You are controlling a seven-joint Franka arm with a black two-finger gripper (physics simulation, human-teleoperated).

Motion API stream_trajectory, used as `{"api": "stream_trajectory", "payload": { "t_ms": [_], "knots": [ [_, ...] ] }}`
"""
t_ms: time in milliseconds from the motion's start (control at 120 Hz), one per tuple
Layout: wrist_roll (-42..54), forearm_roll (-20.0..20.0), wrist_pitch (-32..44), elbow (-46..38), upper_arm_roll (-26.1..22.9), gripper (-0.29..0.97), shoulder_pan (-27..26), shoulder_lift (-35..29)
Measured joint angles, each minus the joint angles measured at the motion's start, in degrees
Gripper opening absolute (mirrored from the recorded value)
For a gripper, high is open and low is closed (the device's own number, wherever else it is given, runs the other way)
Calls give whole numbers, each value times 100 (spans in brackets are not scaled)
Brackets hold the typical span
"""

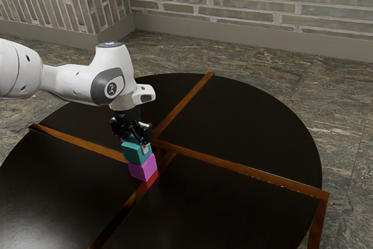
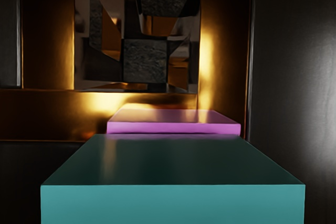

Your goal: Pick up the blue block with one arm, and put the blue block on the pink block with one arm

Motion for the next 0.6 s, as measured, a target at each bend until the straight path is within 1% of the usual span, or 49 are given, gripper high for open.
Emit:
{"api": "stream_trajectory", "payload": {
  "t_ms": [525,600],
  "knots": [
    [-373,-1,83,-1,0,38,0,11],
    [-395,-2,107,-4,1,45,-1,12]
  ]
}}
